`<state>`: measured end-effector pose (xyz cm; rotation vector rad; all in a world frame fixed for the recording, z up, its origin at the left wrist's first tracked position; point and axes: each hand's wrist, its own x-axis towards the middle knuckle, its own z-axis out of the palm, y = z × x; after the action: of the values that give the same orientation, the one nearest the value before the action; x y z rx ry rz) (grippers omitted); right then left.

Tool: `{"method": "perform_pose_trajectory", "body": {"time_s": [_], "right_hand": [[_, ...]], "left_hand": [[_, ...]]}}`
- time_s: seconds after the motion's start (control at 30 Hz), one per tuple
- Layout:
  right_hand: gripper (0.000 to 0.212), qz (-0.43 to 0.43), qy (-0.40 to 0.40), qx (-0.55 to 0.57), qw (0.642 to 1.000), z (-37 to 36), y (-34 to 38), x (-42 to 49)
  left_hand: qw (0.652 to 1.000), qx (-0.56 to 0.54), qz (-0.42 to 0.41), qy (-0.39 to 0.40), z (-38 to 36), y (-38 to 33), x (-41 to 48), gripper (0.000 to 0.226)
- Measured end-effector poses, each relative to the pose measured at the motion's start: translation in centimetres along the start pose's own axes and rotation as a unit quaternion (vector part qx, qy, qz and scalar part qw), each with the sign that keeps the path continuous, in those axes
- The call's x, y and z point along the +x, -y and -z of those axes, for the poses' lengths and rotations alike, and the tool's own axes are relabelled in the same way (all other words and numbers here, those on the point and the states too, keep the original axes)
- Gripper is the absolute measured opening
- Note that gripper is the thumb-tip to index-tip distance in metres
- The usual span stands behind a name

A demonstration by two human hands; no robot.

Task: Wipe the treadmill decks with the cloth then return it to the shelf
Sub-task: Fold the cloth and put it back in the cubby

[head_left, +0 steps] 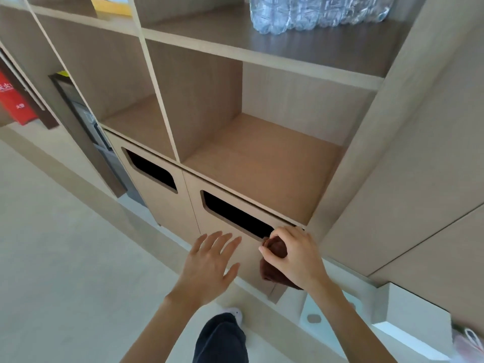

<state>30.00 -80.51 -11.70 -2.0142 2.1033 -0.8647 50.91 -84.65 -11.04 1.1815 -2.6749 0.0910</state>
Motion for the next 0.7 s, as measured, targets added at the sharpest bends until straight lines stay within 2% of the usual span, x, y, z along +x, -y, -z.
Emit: {"method": "perform_pose_trajectory", "body": {"time_s": [0.3,0.47,0.57,0.7], "right_hand": [[0.031,-0.085,-0.012,-0.069,0.994,-3.8,-1.9,10.6],[0.042,-0.139,0.048,-0.103,0.984,-6.6,-4.2,16.6],[0.047,-0.168,0.088,-0.115,0.975,-8.2,-5.0,17.9],[0.047,-0.178,0.070,-0.055,0.980,-8.2,-5.3,17.6]], "left_hand": [[0.992,-0.032,-0.125,-0.004,-3.3,8.3,10.4,0.051],[0.984,-0.060,-0.170,0.012,-5.1,10.8,15.0,0.048],[0.980,-0.065,-0.183,0.047,-6.4,11.9,17.5,0.052],[0.964,-0.089,-0.204,0.143,-8.9,12.9,19.8,0.053]]}}
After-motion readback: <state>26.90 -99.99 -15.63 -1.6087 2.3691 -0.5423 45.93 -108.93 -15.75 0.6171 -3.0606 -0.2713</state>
